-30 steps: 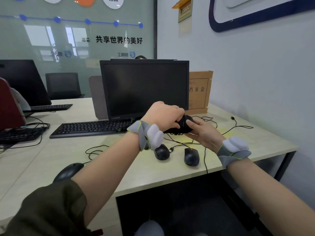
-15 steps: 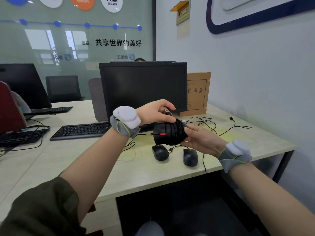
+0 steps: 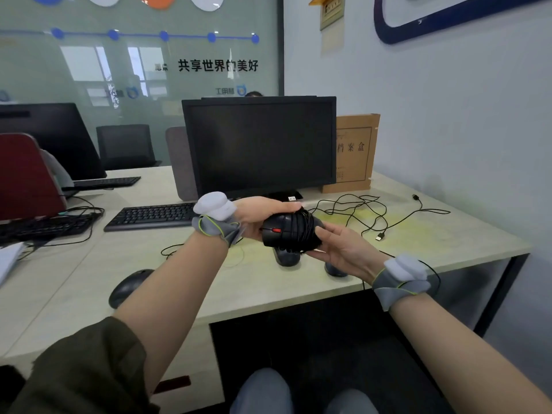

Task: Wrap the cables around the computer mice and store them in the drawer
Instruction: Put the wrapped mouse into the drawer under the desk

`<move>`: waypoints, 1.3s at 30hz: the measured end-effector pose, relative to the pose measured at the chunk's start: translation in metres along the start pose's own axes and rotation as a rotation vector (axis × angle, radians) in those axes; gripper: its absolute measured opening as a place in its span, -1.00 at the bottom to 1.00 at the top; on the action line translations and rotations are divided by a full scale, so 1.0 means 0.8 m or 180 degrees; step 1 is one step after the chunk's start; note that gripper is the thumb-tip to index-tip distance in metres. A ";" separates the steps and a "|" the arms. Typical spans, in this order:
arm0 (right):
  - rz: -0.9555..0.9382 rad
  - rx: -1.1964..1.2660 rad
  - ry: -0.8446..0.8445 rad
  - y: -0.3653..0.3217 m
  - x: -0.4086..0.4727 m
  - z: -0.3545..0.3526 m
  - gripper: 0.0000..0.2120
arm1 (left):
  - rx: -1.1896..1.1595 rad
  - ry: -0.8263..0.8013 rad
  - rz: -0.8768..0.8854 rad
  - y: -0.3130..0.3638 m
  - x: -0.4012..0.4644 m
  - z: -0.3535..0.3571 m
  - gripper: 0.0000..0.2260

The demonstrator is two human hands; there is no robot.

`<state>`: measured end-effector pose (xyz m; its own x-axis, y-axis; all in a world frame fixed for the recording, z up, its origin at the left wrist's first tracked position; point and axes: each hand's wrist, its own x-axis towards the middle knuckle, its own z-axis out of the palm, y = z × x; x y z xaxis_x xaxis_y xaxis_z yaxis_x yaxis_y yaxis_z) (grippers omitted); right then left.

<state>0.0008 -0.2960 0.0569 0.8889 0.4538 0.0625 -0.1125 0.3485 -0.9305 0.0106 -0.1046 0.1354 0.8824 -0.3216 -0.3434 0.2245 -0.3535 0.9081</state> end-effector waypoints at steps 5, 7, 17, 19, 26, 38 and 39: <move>0.0304 -0.0095 0.0035 0.019 0.001 0.014 -0.82 | -0.0443 0.0186 -0.0193 -0.049 -0.005 -0.005 -0.76; 0.0555 -0.0393 -0.0082 0.030 0.004 0.028 -0.84 | -0.0693 0.0338 -0.0249 -0.075 -0.014 -0.009 -0.74; 0.0849 -0.1013 0.0058 0.116 0.038 0.138 -0.77 | -0.1857 0.1159 -0.0262 -0.207 -0.099 -0.077 -0.76; 0.0921 -0.0986 0.0087 0.143 0.047 0.173 -0.74 | -0.2025 0.1418 -0.0222 -0.233 -0.122 -0.103 -0.78; 0.2088 -0.0200 0.0012 0.231 0.057 0.253 -0.71 | -0.2135 0.2048 -0.0126 -0.302 -0.164 -0.147 -0.79; 0.2347 0.0744 0.0591 0.288 0.060 0.311 -0.79 | -0.2418 0.2256 -0.0067 -0.352 -0.182 -0.166 -0.77; 0.2307 0.0774 0.0637 0.291 0.058 0.311 -0.77 | -0.2422 0.2279 -0.0056 -0.352 -0.183 -0.169 -0.78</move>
<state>-0.0943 0.0105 -0.0670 0.6173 0.4882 -0.6169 -0.7677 0.2024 -0.6080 -0.1262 0.1605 -0.0380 0.8593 0.3619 -0.3614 0.2215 0.3735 0.9008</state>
